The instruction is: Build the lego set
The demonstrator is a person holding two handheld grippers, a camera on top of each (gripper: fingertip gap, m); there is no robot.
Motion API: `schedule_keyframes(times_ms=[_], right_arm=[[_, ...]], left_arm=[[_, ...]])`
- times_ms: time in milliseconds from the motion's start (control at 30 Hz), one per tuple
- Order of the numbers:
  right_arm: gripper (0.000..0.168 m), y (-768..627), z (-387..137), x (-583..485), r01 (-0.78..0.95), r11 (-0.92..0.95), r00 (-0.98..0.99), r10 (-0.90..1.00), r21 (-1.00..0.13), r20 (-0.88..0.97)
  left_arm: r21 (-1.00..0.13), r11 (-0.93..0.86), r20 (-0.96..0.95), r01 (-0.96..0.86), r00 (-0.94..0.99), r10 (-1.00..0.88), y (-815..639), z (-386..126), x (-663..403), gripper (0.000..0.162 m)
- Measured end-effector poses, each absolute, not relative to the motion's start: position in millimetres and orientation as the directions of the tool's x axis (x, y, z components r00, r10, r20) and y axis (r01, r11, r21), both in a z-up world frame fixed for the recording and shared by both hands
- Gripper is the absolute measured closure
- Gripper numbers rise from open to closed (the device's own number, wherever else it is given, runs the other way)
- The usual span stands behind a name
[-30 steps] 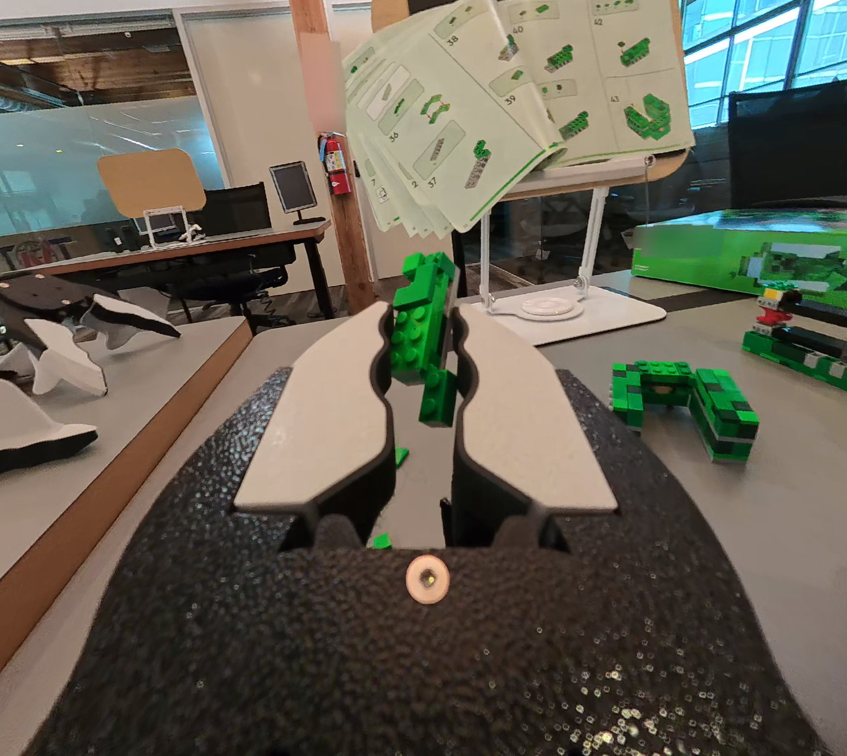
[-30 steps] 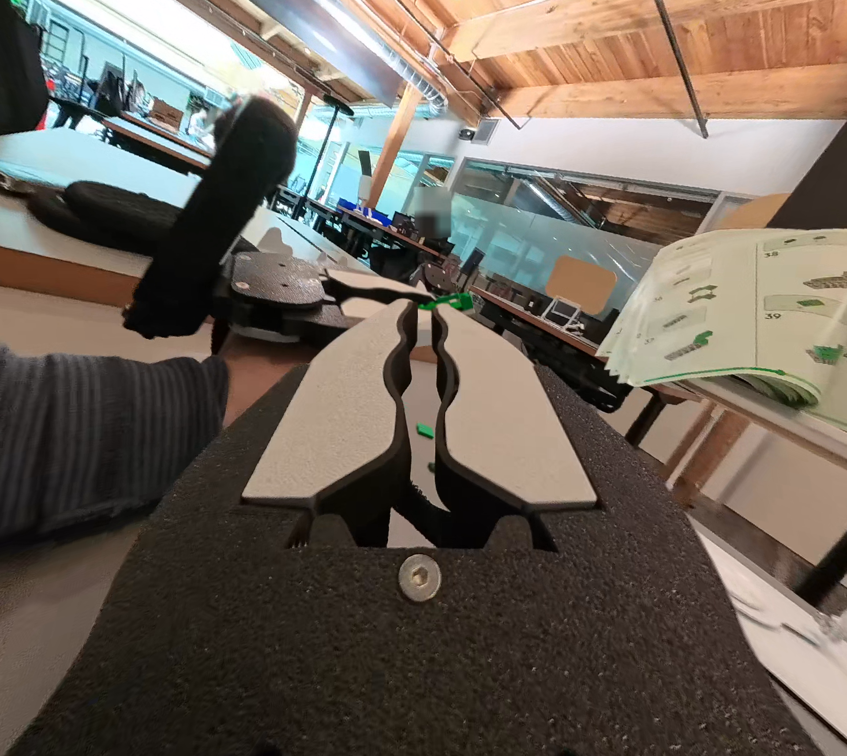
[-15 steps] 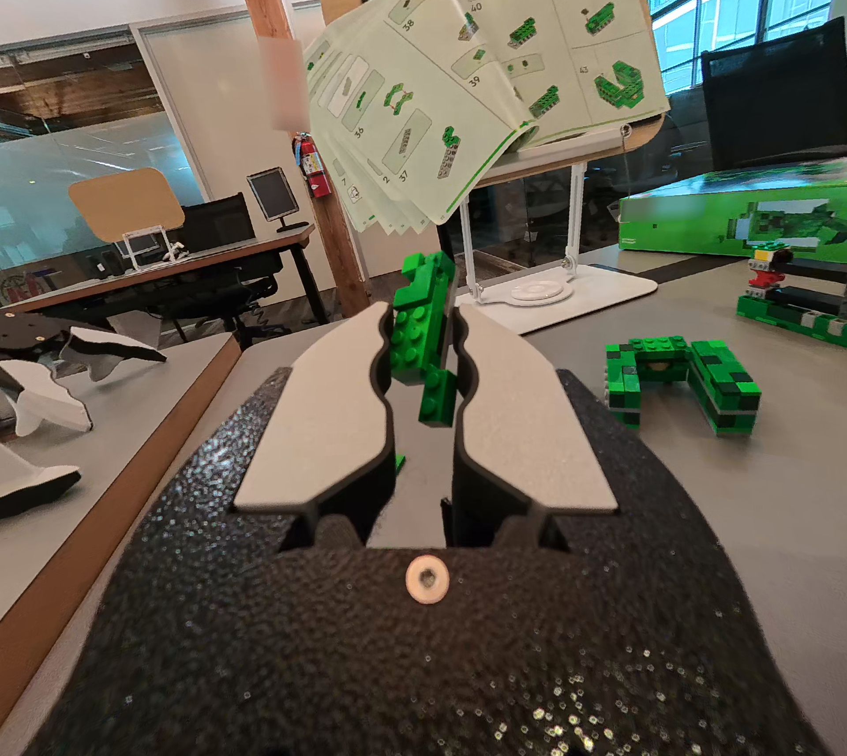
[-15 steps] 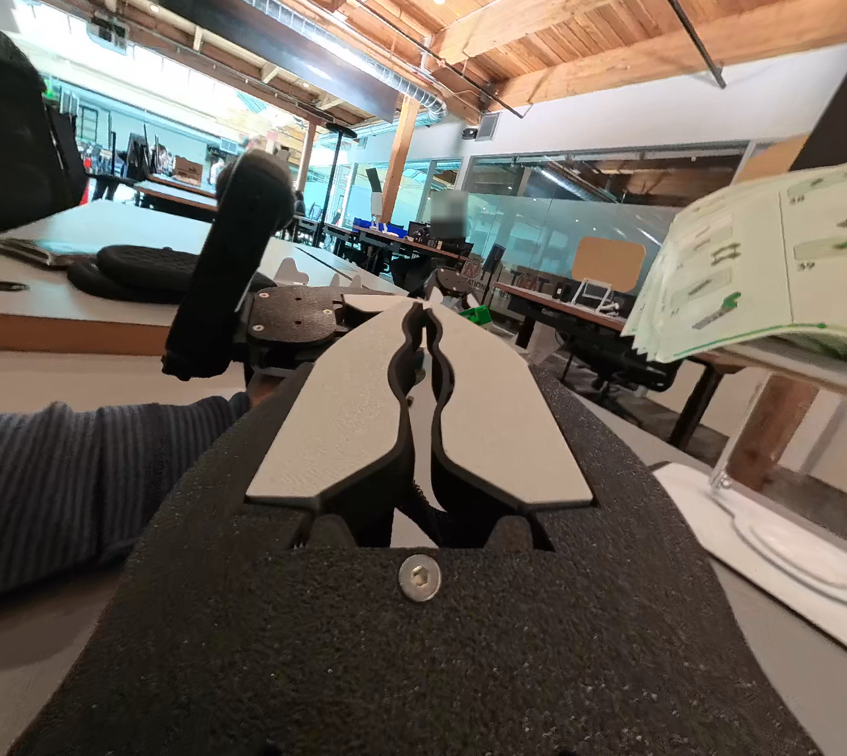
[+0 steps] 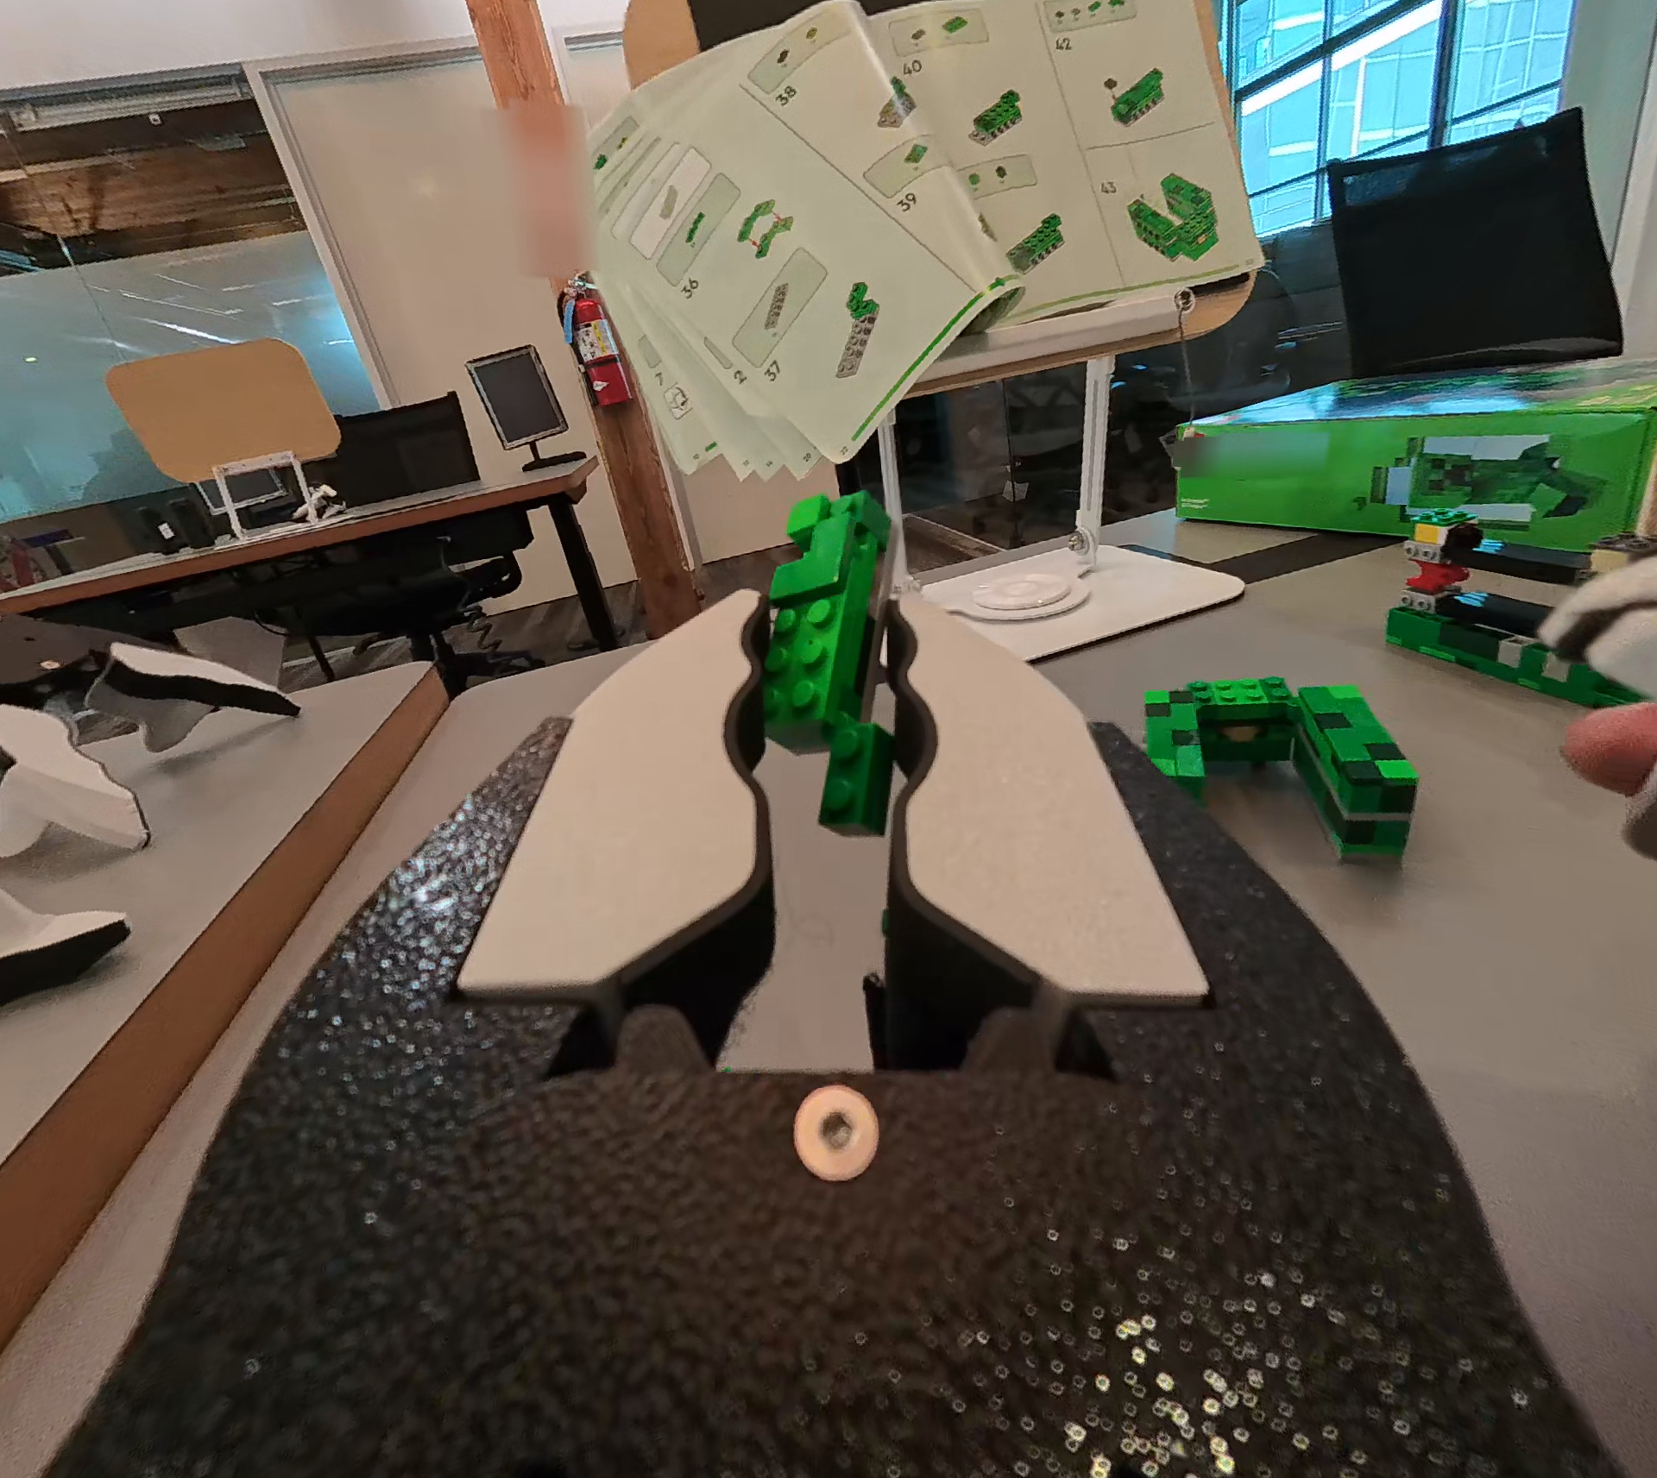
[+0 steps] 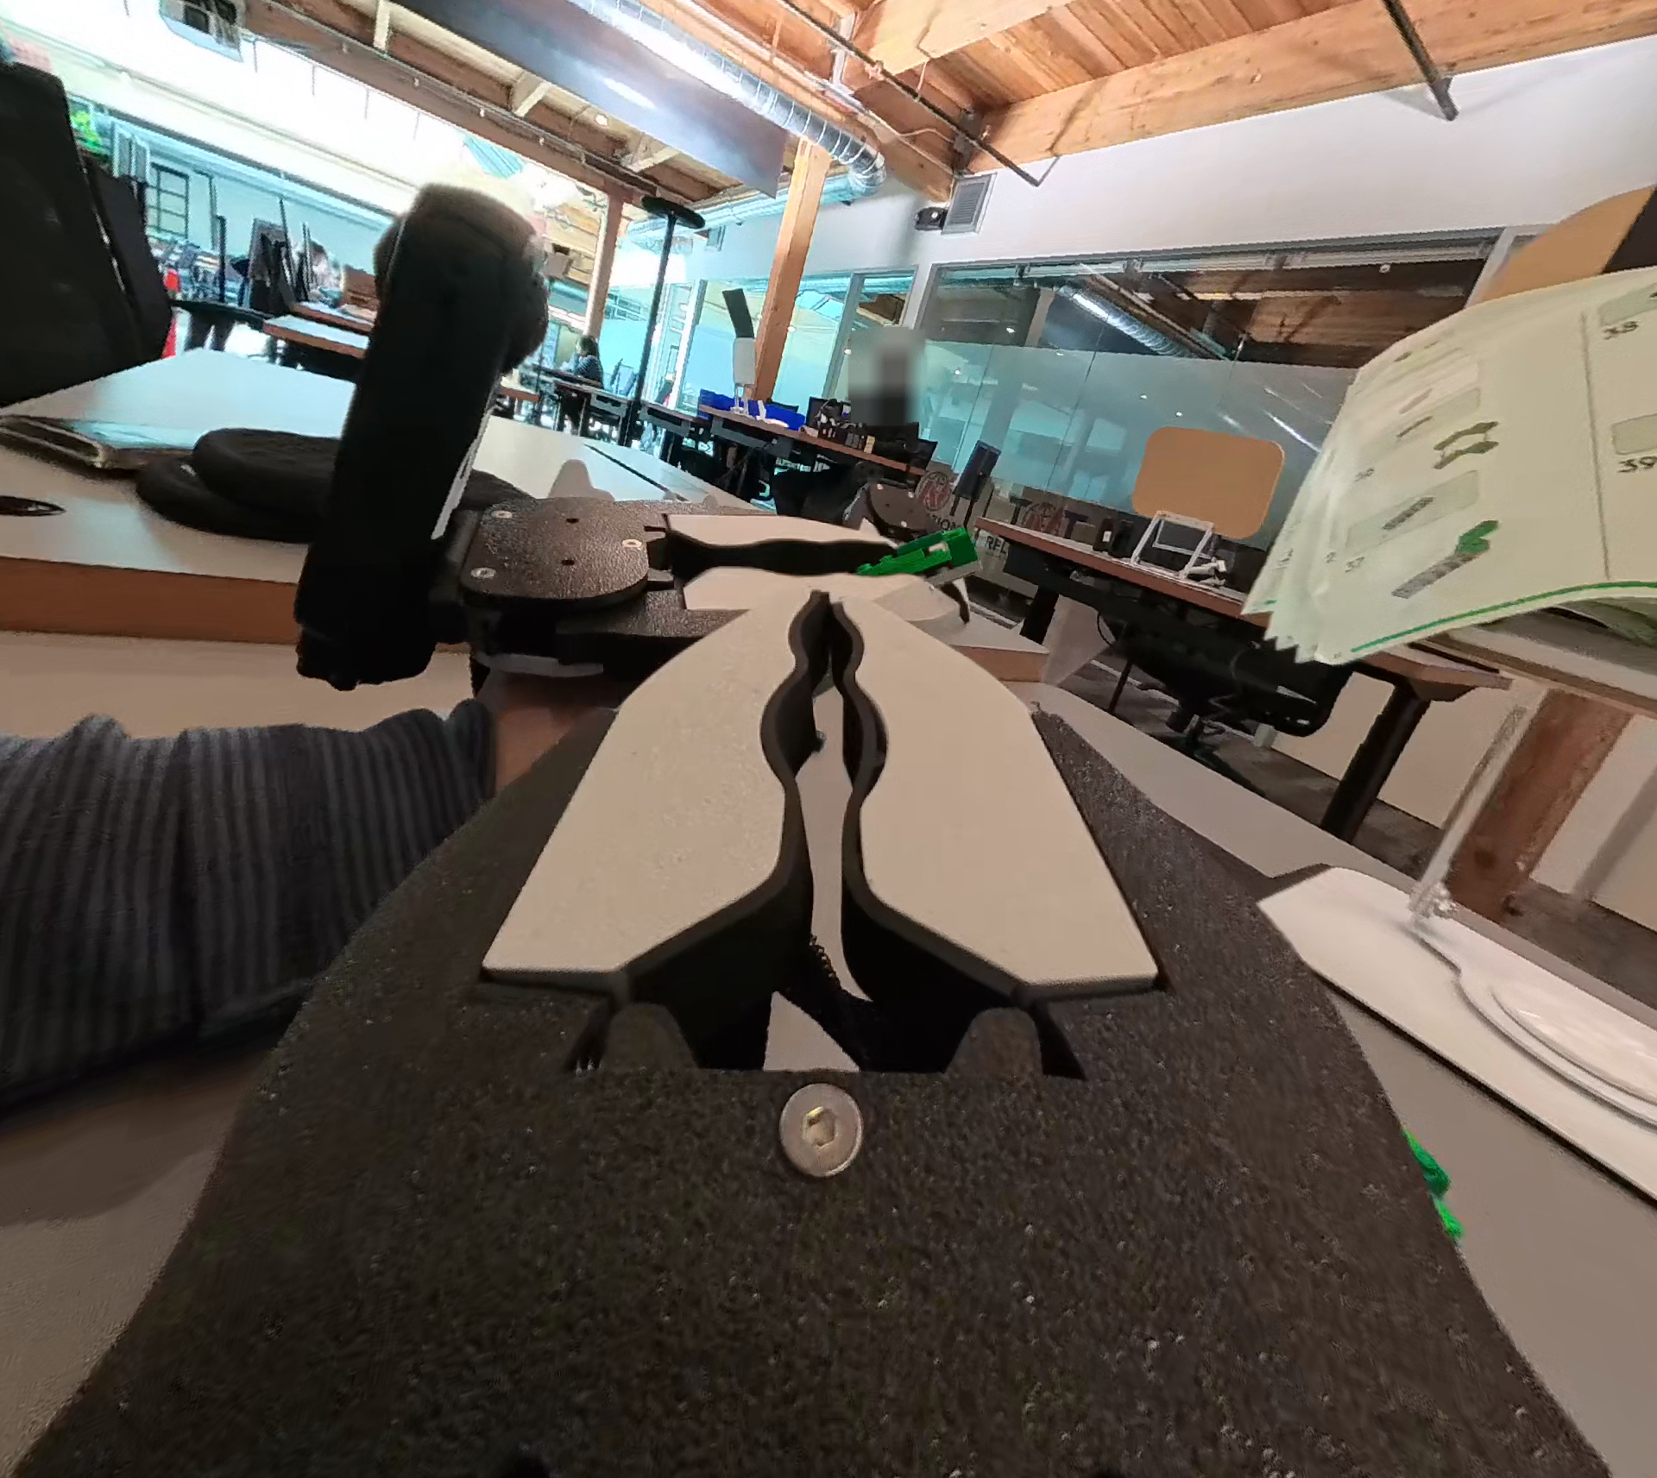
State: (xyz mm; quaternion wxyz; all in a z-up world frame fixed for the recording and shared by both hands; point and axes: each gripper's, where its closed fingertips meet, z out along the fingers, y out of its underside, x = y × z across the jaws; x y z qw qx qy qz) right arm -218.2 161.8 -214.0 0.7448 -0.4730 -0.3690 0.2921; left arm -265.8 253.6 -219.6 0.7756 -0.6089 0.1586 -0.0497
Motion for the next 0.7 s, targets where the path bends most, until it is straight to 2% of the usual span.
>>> schedule_keyframes(times_ms=[233,700], right_arm=[[0.168,161.0,-215.4,-222.1,-0.092,0.371,0.537,0.8,-0.924,0.267],[0.168,155.8,-215.4,-224.6,-0.079,0.39,0.526,0.798,-0.917,0.294]], left_arm=[[-0.969,0.245,-0.098,-0.033,0.962,-0.257,251.5,-218.8,-278.7,0.138],[-0.966,0.255,-0.112,-0.039,0.953,-0.28,251.4,-218.4,-271.7,0.139]])
